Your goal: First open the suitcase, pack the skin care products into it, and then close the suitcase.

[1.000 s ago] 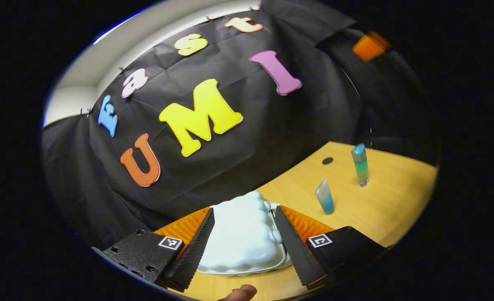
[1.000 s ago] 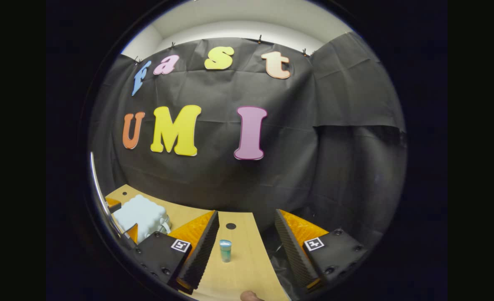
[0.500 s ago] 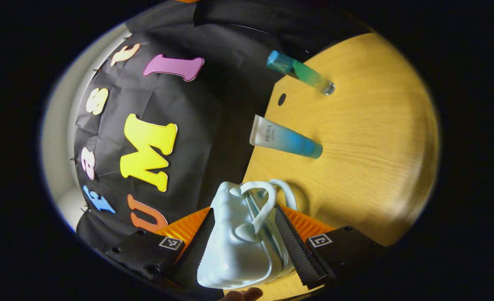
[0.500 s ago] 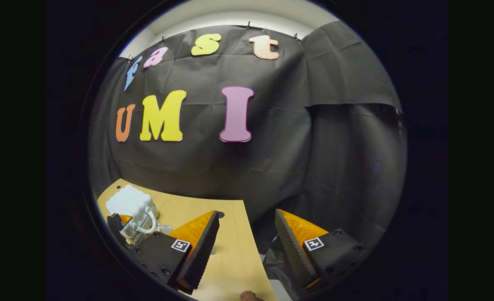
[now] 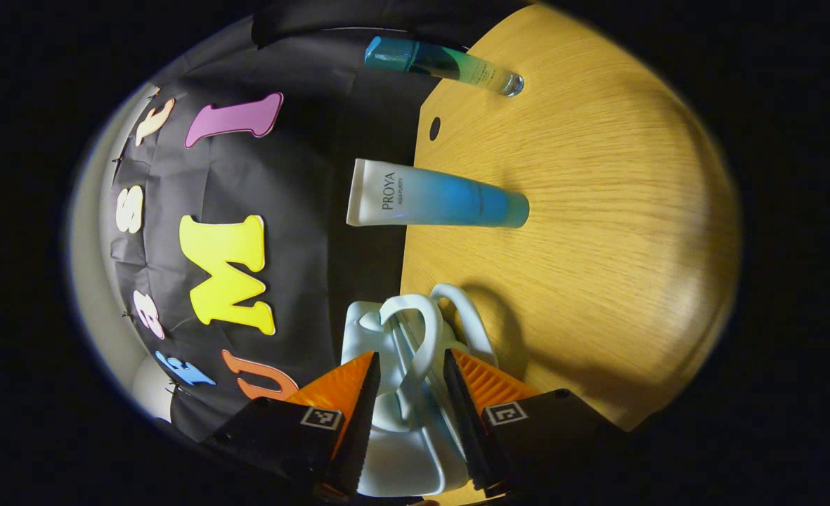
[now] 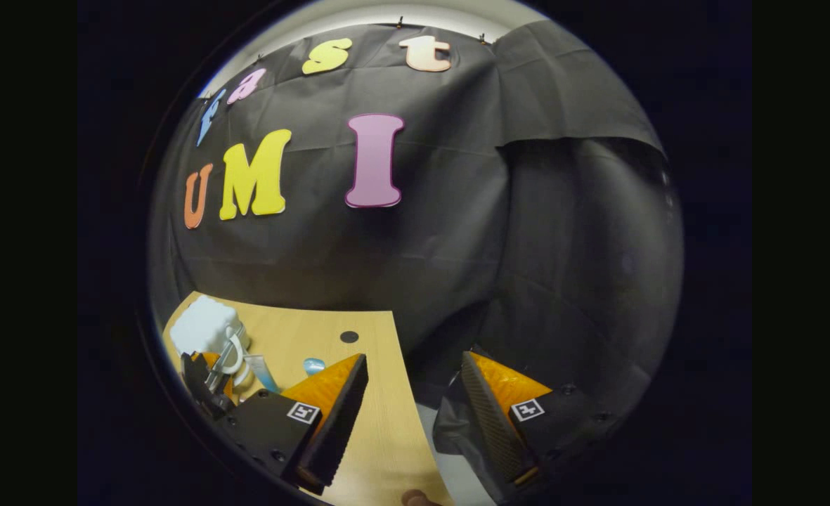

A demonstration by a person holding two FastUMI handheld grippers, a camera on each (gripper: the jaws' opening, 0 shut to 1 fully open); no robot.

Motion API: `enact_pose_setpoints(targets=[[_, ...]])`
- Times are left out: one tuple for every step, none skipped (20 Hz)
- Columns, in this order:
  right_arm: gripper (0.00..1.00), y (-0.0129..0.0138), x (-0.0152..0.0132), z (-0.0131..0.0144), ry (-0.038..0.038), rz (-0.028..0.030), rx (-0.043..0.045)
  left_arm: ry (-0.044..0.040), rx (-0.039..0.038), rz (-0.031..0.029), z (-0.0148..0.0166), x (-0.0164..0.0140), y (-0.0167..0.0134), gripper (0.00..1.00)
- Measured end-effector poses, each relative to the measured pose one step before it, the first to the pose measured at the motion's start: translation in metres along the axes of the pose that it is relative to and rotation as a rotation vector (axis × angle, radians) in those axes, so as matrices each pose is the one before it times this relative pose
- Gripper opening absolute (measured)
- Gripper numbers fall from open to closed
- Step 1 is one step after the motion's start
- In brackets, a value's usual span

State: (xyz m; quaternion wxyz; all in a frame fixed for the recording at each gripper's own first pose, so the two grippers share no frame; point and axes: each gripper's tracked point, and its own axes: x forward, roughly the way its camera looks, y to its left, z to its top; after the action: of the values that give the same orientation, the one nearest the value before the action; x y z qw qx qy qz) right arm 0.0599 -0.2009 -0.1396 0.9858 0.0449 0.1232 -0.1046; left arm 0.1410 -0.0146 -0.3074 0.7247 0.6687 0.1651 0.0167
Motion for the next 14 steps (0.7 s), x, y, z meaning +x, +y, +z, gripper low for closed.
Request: enact_pose_setpoints(targets=[[0.8,0.00007,0.0035,-0.00066,0.00232,0.00619,-0.00046,0.01687,-0.00301,-0.009,-0.00254,0.00195,-0.00025,0.57],[0.8,0.0007,0.00194,-0.00172,0.00354,0.00781,0.00012,0.00573,0.01162,-0.00103,0.00078,-0.00096,0.00094,0.46],[0.8,0.00197,0.00291,-0.00186,0.00483,0.00922,0.00078,0.00172,0.01287,-0.01964,0.00395,0.00529,-0.0019,0.42],[0.8,0.00159,0.00199,-0.00166,0.00454,0.00853,-0.00132,0.00535,0.01329,-0.01723,-0.00056,0.00281,-0.00182,0.34],[0.8,0.00155,0.00284,-0.00223,0.003,0.00687,-0.00388,-0.00212,0.00896,-0.00649,0.00168,0.00051,-0.00013,0.3],[0.8,0.00243,0.0029,-0.00177,0.00076,0.00363,-0.00834,-0.00093,0.00121,-0.00602,0.00039,-0.0003,0.00149,0.22],[0.8,0.00205,0.0023,-0.00074,0.00307,-0.00083,-0.00842,-0.00191,-0.01161,-0.0119,-0.00044,-0.00179,0.0013,0.19],[0.8,0.00165,0.00108,-0.00098,0.00052,-0.00386,-0.00431,-0.00583,-0.01626,-0.01075,-0.00045,-0.00208,0.00201,0.16],[0.8,0.00176,-0.00165,0.00272,-0.00169,-0.00756,-0.00043,-0.01319,-0.02423,-0.01477,0.00207,-0.00123,0.00206,0.15],[0.8,0.00456,-0.00003,0.00311,-0.00408,-0.00132,0.00525,-0.00809,-0.03807,-0.0198,-0.00147,0.00031,-0.00047,0.11],[0.8,0.00358,-0.00248,0.00558,-0.00679,-0.00689,0.00231,-0.00504,-0.03687,-0.01122,-0.0019,0.00135,0.00205,0.1],[0.8,0.00321,-0.0023,0.00456,-0.01373,-0.00768,-0.00573,0.00298,-0.02793,-0.00306,-0.00248,-0.00113,0.00397,0.09],[0.8,0.00441,-0.00387,0.00719,-0.01981,-0.00089,-0.01286,-0.00178,-0.02738,0.00281,-0.00143,-0.00216,0.00455,0.08],[0.8,0.00386,-0.00214,0.00472,-0.01457,-0.00976,-0.01659,-0.01229,-0.03587,-0.0008,-0.00139,-0.00451,0.00479,0.08]])
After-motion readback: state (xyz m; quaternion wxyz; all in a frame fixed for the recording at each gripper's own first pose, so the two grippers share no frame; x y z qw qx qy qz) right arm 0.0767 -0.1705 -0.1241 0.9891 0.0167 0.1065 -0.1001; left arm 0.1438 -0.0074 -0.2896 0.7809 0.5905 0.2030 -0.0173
